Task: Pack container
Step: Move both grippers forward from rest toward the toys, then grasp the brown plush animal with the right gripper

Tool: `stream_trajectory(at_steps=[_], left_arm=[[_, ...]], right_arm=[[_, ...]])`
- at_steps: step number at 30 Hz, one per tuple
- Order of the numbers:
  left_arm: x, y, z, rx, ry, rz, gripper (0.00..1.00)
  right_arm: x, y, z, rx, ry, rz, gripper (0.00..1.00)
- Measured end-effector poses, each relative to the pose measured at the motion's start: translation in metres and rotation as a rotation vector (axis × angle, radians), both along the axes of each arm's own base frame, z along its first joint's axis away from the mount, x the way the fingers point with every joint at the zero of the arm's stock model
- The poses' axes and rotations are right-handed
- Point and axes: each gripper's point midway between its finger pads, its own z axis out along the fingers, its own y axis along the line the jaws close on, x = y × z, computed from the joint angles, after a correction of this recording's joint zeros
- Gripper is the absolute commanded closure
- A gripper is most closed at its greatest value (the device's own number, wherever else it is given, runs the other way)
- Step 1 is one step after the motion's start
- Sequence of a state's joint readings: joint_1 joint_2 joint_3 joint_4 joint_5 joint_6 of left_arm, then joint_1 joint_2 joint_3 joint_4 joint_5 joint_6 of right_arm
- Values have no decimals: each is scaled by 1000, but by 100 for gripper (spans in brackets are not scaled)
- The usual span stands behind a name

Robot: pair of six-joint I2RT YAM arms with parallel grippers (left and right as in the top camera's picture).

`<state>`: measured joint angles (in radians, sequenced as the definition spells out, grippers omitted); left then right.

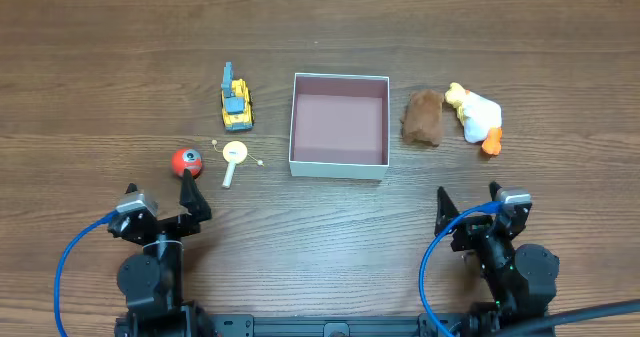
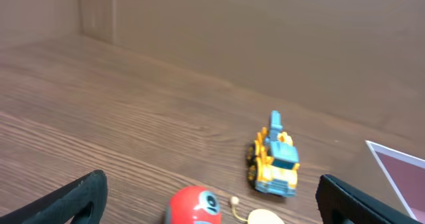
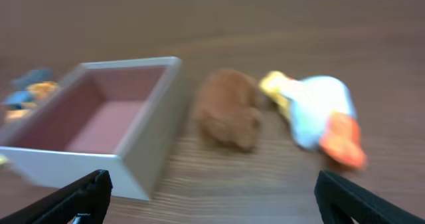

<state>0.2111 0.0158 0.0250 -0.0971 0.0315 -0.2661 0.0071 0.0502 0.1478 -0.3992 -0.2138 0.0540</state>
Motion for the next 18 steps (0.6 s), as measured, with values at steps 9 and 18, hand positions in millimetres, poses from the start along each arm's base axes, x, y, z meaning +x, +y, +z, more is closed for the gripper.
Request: stream_trajectory(at_steps=[9,18], left_arm=[[-14,-34,7,-139,165,-160,0],[32,-26,49,-236,500,-155,0]], right_arm=[[-9,23,14,108,198,111,0],[51,15,93,108,622,41,0]])
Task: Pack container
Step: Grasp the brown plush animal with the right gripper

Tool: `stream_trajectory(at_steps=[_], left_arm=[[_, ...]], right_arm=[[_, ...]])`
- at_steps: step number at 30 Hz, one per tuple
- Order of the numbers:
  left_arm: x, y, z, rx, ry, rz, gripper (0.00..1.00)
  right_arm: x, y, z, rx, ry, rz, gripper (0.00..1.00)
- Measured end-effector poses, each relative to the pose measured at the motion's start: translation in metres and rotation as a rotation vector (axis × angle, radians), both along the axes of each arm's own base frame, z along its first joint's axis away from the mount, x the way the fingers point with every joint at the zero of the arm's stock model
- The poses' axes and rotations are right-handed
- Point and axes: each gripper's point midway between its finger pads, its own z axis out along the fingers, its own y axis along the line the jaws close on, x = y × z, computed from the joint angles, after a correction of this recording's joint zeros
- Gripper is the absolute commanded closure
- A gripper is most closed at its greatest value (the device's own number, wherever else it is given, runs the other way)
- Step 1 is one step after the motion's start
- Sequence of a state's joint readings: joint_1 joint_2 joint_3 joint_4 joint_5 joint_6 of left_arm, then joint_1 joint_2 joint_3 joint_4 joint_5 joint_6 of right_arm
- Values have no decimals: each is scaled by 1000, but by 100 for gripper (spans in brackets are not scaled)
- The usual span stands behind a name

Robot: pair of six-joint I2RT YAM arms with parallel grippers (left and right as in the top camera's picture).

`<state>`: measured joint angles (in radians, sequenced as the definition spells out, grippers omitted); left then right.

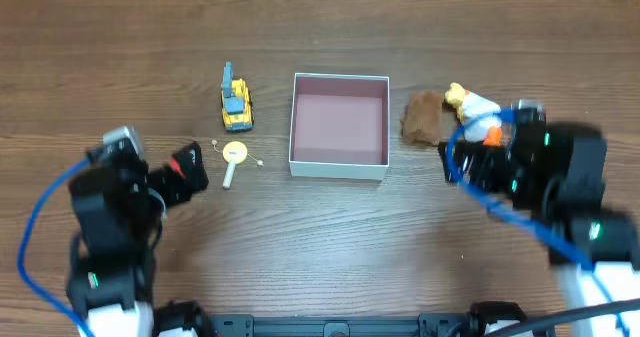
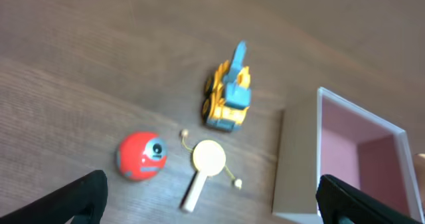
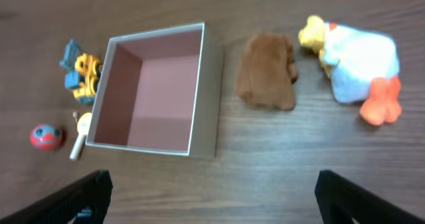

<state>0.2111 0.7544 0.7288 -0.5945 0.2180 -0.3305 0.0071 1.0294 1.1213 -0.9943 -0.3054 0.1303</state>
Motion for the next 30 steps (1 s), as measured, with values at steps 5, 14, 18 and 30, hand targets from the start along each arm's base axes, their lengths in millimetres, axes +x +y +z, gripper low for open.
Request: stream_trajectory(at_steps=[5,14,18,30], left_arm=[[38,8,-24,-35,292,-28,0],[50,10,-82,-81,504,-38,0],[50,10,-87,-85,519,-39,0],[50,10,-87,-85,519,-39,0]], right_arm=[[53,1,4,0,164,1,0],[109,15,-103,-3,403,5,0],[122,25,-133,-93,425,-15,0],[145,13,-181,-197,450,-152,9]])
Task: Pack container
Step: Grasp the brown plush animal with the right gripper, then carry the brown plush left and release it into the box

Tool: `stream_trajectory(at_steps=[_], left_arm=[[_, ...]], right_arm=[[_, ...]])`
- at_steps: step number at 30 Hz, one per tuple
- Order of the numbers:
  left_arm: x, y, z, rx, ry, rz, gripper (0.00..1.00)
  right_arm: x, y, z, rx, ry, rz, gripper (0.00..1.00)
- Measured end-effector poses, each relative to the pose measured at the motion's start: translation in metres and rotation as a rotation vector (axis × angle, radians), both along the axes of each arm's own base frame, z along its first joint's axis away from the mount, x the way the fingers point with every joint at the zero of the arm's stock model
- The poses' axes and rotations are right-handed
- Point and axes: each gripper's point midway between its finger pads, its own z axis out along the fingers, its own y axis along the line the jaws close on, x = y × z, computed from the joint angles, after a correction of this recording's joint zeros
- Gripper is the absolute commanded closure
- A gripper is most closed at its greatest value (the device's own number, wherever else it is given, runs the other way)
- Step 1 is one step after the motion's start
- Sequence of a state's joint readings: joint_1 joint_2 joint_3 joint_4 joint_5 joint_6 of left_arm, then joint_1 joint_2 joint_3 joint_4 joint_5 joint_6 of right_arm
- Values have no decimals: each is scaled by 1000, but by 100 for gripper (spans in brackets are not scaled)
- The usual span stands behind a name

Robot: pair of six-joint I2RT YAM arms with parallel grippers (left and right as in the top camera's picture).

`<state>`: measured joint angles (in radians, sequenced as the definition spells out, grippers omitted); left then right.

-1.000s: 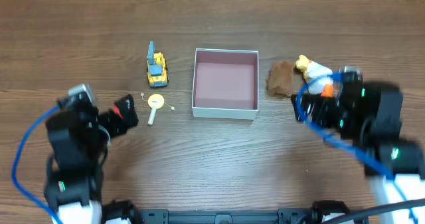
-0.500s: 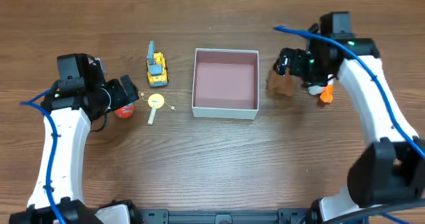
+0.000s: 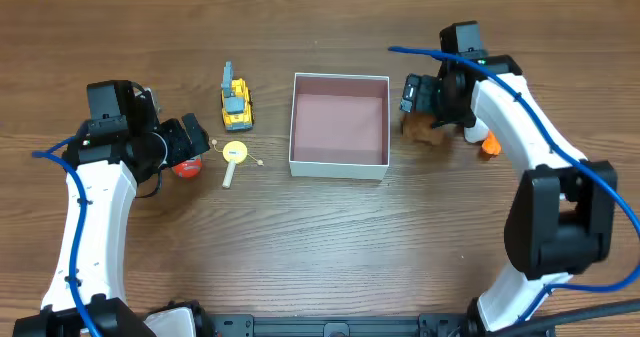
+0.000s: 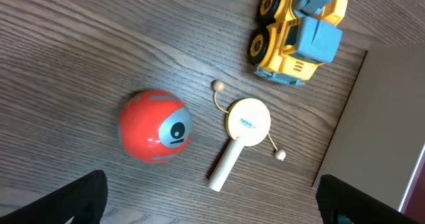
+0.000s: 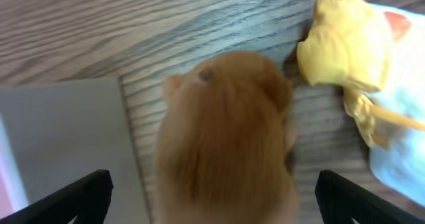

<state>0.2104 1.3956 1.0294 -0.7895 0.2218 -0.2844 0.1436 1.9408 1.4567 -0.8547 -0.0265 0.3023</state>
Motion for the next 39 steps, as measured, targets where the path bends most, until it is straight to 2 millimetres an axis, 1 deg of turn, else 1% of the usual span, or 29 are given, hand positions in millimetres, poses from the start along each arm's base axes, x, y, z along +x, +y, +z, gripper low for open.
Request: stream_trajectory(at_steps=[1,3,4,5,7,8,9,12,13,15,17,18,19,20,21,22,24,25,26,27,29,30,31,32,33,35,36,37,39], left_arm=[[0,0,0,0,0,0,0],[0,0,0,0,0,0,0],[0,0,0,0,0,0,0],[0,0,0,0,0,0,0],[0,0,0,0,0,0,0],[0,0,0,1,0,0,0],[0,0,0,0,0,0,0],[0,0,0,0,0,0,0],[0,0,0,0,0,0,0],[0,0,0,0,0,0,0],[0,0,0,1,0,0,0],[0,0,0,0,0,0,0],[0,0,0,0,0,0,0],[0,0,0,0,0,0,0],[0,0,0,0,-1,-1,0],[0,0,0,0,0,-1,0],[0,0,0,1,0,-3,0],[0,0,0,1,0,-3,0],[0,0,0,1,0,-3,0],[0,0,0,1,0,-3,0],[0,0,0,1,0,-3,0],[0,0,0,1,0,-3,0],[0,0,0,1,0,-3,0],[0,0,0,1,0,-3,0],[0,0,0,1,0,-3,0],[0,0,0,1,-1,-3,0],[0,0,0,1,0,-3,0],[0,0,0,1,0,-3,0],[0,0,0,1,-1,-3,0]], right_arm=[[0,0,-10,-2,18,-9,16],[-1,-1,-27,-7,55,-25,25],[-1,-1,-32,-7,64,-33,34],[-1,-1,-34,-8,67,-32,44],[0,-1,-34,-8,64,-38,58],[0,-1,-34,-8,64,-39,62],[0,-1,-34,-7,65,-43,63],[-2,-2,-34,-10,74,-39,65],[-6,-2,-34,-13,93,-39,66],[-14,-4,-27,-19,124,-39,75],[-16,-4,1,-19,110,-38,89],[-12,-3,25,-13,71,-37,96],[-7,1,62,-4,-4,-30,96],[-4,6,92,7,-76,-21,96],[-4,15,128,24,-168,0,96],[-8,25,156,39,-238,21,96],[-25,54,204,84,-350,79,96],[-35,73,217,109,-379,115,96],[-42,90,220,127,-382,150,96],[-45,104,216,137,-371,176,96],[-48,135,194,147,-322,218,96],[-50,151,177,145,-285,240,96],[-53,175,150,135,-228,267,96],[-55,192,124,118,-182,277,96],[-57,200,106,106,-146,282,96],[-51,209,85,101,-126,263,95],[-49,212,75,96,-113,254,89],[-47,214,56,81,-79,241,73],[-47,215,18,50,-12,224,53]])
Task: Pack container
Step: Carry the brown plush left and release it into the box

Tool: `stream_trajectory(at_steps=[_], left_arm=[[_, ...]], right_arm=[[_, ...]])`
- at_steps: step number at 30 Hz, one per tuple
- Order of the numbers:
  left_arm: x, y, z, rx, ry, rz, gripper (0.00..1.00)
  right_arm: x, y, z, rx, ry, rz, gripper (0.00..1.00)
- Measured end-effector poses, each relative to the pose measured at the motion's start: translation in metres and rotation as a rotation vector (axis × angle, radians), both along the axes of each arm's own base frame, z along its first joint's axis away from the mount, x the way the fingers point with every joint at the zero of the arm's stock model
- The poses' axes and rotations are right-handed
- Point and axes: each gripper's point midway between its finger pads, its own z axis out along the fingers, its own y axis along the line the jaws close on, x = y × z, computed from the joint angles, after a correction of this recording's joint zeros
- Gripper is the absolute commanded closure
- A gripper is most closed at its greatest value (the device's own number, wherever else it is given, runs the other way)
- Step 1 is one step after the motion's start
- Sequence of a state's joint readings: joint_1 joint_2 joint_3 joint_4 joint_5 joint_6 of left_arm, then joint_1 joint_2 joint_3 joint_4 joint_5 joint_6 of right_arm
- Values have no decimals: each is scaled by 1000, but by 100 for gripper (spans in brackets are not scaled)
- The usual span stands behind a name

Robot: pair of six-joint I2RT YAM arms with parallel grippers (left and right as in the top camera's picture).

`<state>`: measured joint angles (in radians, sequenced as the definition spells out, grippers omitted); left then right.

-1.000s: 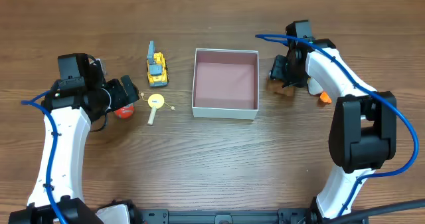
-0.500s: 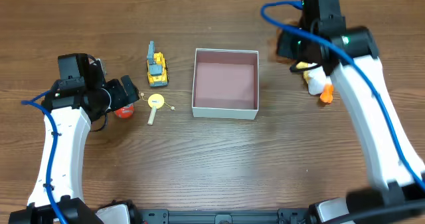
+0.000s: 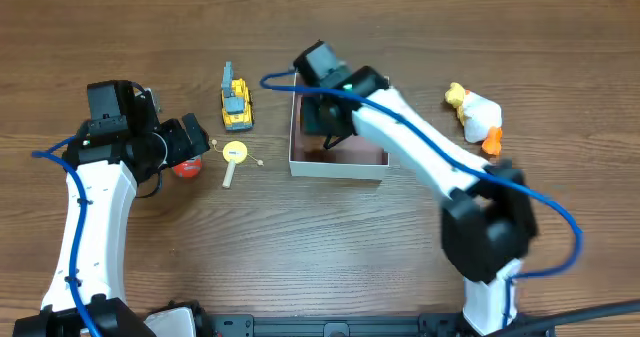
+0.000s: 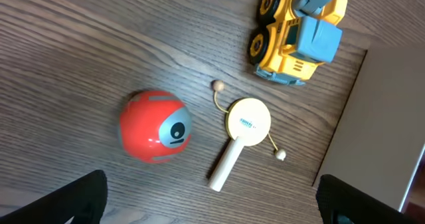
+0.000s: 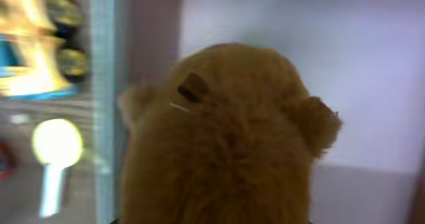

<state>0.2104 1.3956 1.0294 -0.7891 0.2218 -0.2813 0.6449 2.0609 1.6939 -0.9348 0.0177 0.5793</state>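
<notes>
My right gripper point(image 3: 325, 122) is shut on the brown plush toy point(image 5: 219, 137), which hides the fingers in the right wrist view. It holds the toy over the left part of the white box with the pink inside point(image 3: 338, 170); the box's left wall point(image 5: 103, 84) shows beside the toy. At the left, my left gripper point(image 4: 212, 211) hangs open above the table, just short of the red ball point(image 4: 156, 135). A small drum rattle point(image 4: 247, 123) and a yellow and blue toy truck point(image 4: 299, 34) lie between the ball and the box.
A white and yellow duck plush point(image 3: 475, 117) lies on the wooden table to the right of the box. The right arm stretches across from the front right to the box. The left arm stands along the left side.
The right gripper was at the brown plush beside the box's right wall; now it holds the plush over the box's left part. The left arm has not moved.
Both grippers stood open near the table's front edge. Then both were raised, facing the toys and box. Then the left hung over the ball and rattle, and the right was down at the brown plush. Now the plush is held over the box.
</notes>
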Motion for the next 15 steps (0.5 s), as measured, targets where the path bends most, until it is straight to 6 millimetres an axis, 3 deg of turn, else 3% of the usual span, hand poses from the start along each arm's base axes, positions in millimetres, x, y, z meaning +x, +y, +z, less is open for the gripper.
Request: stream_trajectory(at_steps=[3,5,10,12,15], left_arm=[[0,0,0,0,0,0,0],[0,0,0,0,0,0,0],[0,0,0,0,1,0,0],[0,0,0,0,0,0,0],[0,0,0,0,1,0,0]], right_arm=[[0,1,-23,-18,37,-10,37],[4,5,-21,-2,18,-4,29],[13,12,-17,4,-37,84,22],[13,12,-12,-1,-56,122,17],[19,6,16,-12,-129,133,14]])
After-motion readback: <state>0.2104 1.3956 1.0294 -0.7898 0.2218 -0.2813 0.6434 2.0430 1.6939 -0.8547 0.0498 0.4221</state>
